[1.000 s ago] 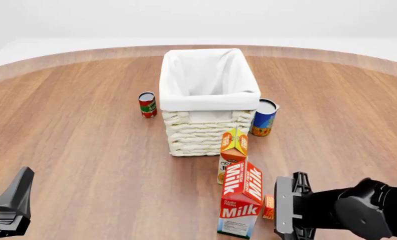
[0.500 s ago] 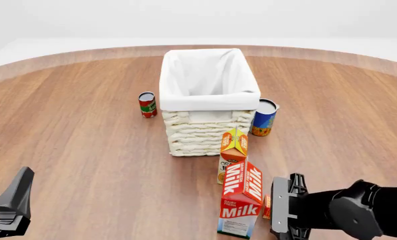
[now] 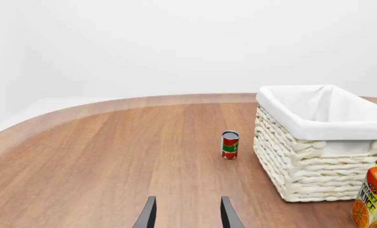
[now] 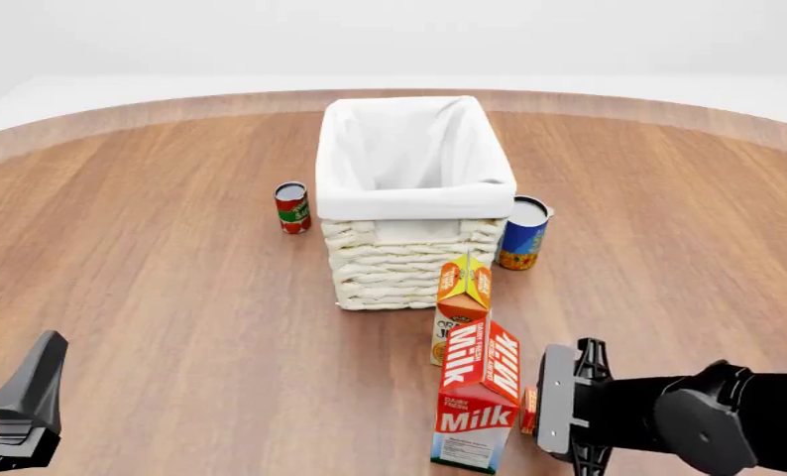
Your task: Pick up the butter and put it in the basket.
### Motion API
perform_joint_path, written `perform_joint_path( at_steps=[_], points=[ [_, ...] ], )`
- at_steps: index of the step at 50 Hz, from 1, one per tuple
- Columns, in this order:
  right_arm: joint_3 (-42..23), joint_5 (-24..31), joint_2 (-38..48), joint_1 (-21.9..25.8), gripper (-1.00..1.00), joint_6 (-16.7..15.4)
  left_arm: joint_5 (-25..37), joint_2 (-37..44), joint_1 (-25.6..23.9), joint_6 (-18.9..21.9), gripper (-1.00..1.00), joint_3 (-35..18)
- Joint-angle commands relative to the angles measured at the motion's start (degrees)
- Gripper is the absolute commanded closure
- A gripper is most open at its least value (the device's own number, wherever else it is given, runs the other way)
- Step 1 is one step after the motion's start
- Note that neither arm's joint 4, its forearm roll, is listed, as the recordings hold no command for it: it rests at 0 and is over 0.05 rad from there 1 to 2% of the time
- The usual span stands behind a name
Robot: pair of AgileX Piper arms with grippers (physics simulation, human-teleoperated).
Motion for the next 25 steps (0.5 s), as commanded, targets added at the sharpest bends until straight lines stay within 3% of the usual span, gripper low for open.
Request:
perform_joint_path(
  at_steps=[1, 7, 11, 20, 25],
  points=[
    [1.60, 4.06, -0.86, -0.95, 1.00, 0.06, 0.00, 0.00, 0.00, 0.00, -1.00, 0.00],
    [0.98, 10.17, -6.85, -0.63, 1.00, -0.40, 0.00, 0.00, 0.00, 0.00, -1.00, 0.00],
    [-0.69, 16.03, -12.11, -2.24, 1.00, -2.55, 0.00, 0.00, 0.00, 0.00, -1.00, 0.00],
    [-1.56, 21.82, -18.34, -5.18, 1.00, -6.05, 0.00, 0.00, 0.00, 0.00, -1.00, 0.00],
    [-2.18, 23.79, -20.69, -4.99, 1.00, -5.95, 0.00, 0.00, 0.00, 0.00, -1.00, 0.00]
  ],
)
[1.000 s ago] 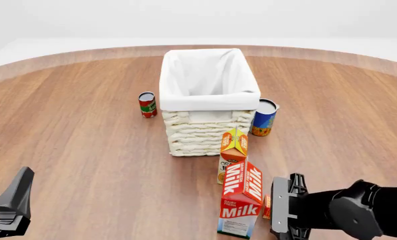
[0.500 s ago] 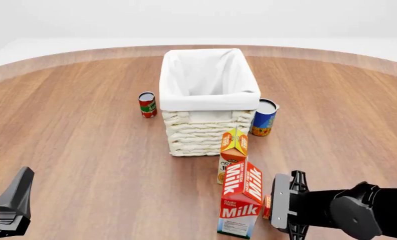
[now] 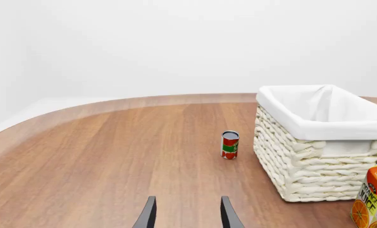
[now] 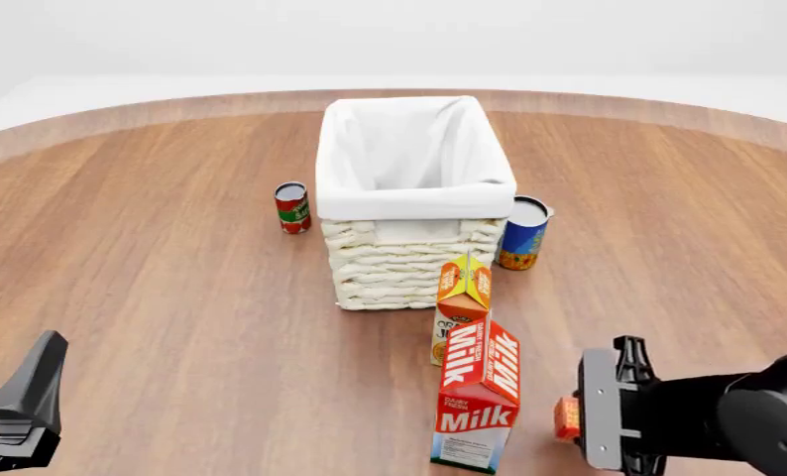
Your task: Pick up the butter and put it in the basket.
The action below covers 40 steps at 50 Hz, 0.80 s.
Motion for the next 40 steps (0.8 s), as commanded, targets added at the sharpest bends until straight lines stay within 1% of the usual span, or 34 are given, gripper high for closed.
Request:
perform_joint_path(
  at_steps=[1, 5, 6, 7, 8, 10, 11, 13, 16, 17, 22, 25, 30, 33, 34, 37, 39, 40],
  points=[
    [-1.58, 6.25, -6.84, -1.15, 1.00, -0.60, 0.00, 0.00, 0.00, 0.00, -1.00, 0.00],
    [-2.48, 6.45, -7.70, 1.44, 1.00, 1.28, 0.00, 0.00, 0.00, 0.00, -1.00, 0.00],
    [-2.31, 6.06, -7.93, 1.50, 1.00, 0.83, 0.00, 0.00, 0.00, 0.00, -1.00, 0.00],
    [-2.69, 5.90, -8.11, 2.06, 1.00, 1.31, 0.00, 0.00, 0.00, 0.00, -1.00, 0.00],
    [-3.59, 6.52, -8.79, 3.96, 1.00, 3.17, 0.00, 0.00, 0.00, 0.00, -1.00, 0.00],
    [-3.72, 6.38, -9.14, 4.16, 1.00, 3.25, 0.00, 0.00, 0.00, 0.00, -1.00, 0.00],
    [-5.58, 6.92, -9.91, 5.68, 1.00, 5.61, 0.00, 0.00, 0.00, 0.00, -1.00, 0.00],
    [-7.20, 7.98, -11.06, 7.28, 1.00, 7.54, 0.00, 0.00, 0.00, 0.00, -1.00, 0.00],
    [-8.11, 8.76, -11.69, 8.04, 1.00, 8.41, 0.00, 0.00, 0.00, 0.00, -1.00, 0.00],
    [-9.73, 10.03, -12.84, 9.02, 1.00, 9.44, 0.00, 0.00, 0.00, 0.00, -1.00, 0.00],
    [-13.79, 12.24, -14.82, 10.33, 1.00, 12.12, 0.00, 0.00, 0.00, 0.00, -1.00, 0.00],
    [-15.17, 13.04, -15.87, 10.66, 1.00, 12.90, 0.00, 0.00, 0.00, 0.00, -1.00, 0.00],
    [-16.34, 14.48, -17.16, 10.60, 1.00, 13.17, 0.00, 0.00, 0.00, 0.00, -1.00, 0.00],
    [-19.19, 14.89, -18.13, 11.03, 1.00, 14.84, 0.00, 0.00, 0.00, 0.00, -1.00, 0.00],
    [-19.22, 14.98, -18.48, 11.22, 1.00, 14.53, 0.00, 0.00, 0.00, 0.00, -1.00, 0.00],
    [-21.00, 15.00, -19.20, 12.42, 1.00, 16.02, 0.00, 0.00, 0.00, 0.00, -1.00, 0.00],
    [-21.71, 15.00, -19.38, 12.67, 1.00, 16.37, 0.00, 0.00, 0.00, 0.00, -1.00, 0.00],
    [-23.76, 14.82, -19.63, 13.09, 1.00, 17.22, 0.00, 0.00, 0.00, 0.00, -1.00, 0.00]
  ],
)
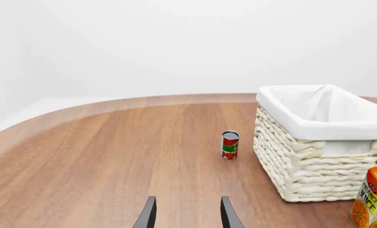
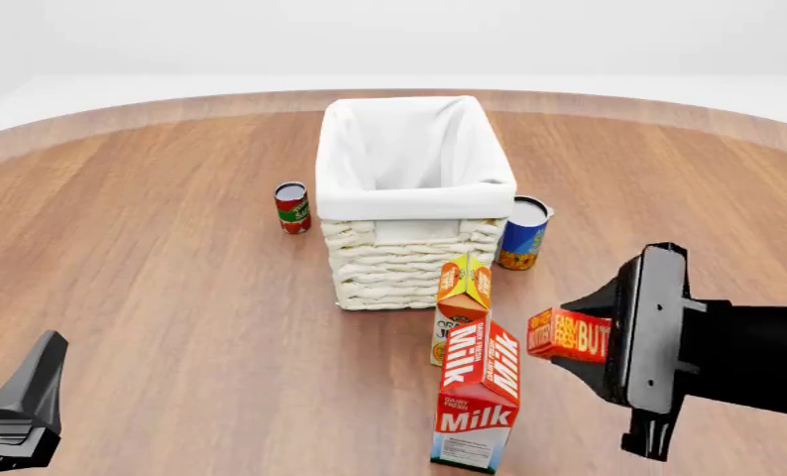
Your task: Pick up the butter and put it in the basket.
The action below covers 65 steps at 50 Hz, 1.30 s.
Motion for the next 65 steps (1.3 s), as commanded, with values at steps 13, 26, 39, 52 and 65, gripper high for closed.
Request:
perform_joint_path(
  at_steps=[13, 26, 39, 52, 65],
  points=[
    [-14.89, -1.25, -2.06, 4.66, 1.00, 7.78, 0.00, 0.00, 0.00, 0.00, -1.00, 0.00],
    [-18.76, -5.11, -2.93, 5.94, 1.00, 11.72, 0.00, 0.00, 0.00, 0.00, -1.00, 0.00],
    [-22.16, -10.99, 0.26, 3.38, 1.00, 17.54, 0.00, 0.00, 0.00, 0.00, -1.00, 0.00],
    [-28.70, -9.98, 7.13, 3.74, 1.00, 20.58, 0.00, 0.00, 0.00, 0.00, -1.00, 0.00],
    [-41.92, -3.49, 12.70, 6.79, 1.00, 29.27, 0.00, 0.00, 0.00, 0.00, -1.00, 0.00]
  ],
)
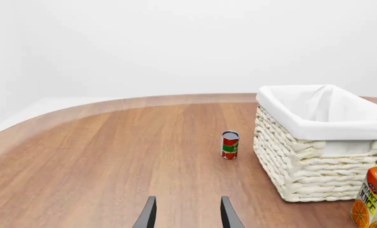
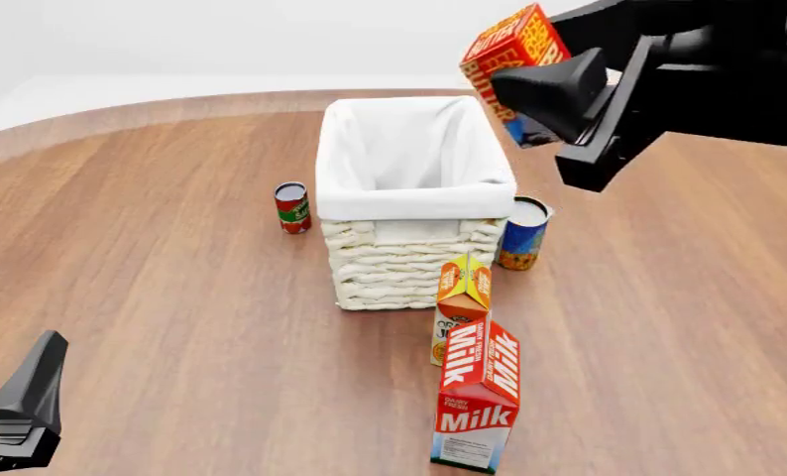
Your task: Pick up the butter and put it in the basket.
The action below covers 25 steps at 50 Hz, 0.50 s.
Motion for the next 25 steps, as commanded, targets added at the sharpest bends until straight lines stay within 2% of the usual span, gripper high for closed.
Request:
perform_joint_path(
  at_steps=[1, 3, 8, 9, 11, 12, 18, 22, 25],
  points=[
    [-11.89, 3.87, 3.53, 2.54, 1.00, 6.84, 0.00, 0.00, 0.00, 0.00, -1.00, 0.00],
    [-14.05, 4.89, 4.65, 2.64, 1.00, 8.61, 0.00, 0.00, 0.00, 0.00, -1.00, 0.00],
    [-15.81, 5.12, 7.09, 2.27, 1.00, 8.18, 0.00, 0.00, 0.00, 0.00, -1.00, 0.00],
    [-16.60, 5.26, 7.73, 2.34, 1.00, 9.39, 0.00, 0.00, 0.00, 0.00, -1.00, 0.00],
    [-16.60, 5.11, 7.92, 2.50, 1.00, 9.20, 0.00, 0.00, 0.00, 0.00, -1.00, 0.00],
    [-18.01, 5.44, 9.93, 1.52, 1.00, 10.71, 0.00, 0.00, 0.00, 0.00, -1.00, 0.00],
    [-22.11, 6.52, 13.94, 0.90, 1.00, 11.34, 0.00, 0.00, 0.00, 0.00, -1.00, 0.00],
    [-27.98, 9.49, 18.32, -0.31, 1.00, 11.33, 0.00, 0.00, 0.00, 0.00, -1.00, 0.00],
    [-30.03, 10.41, 19.24, -0.11, 1.00, 11.53, 0.00, 0.00, 0.00, 0.00, -1.00, 0.00]
  ],
)
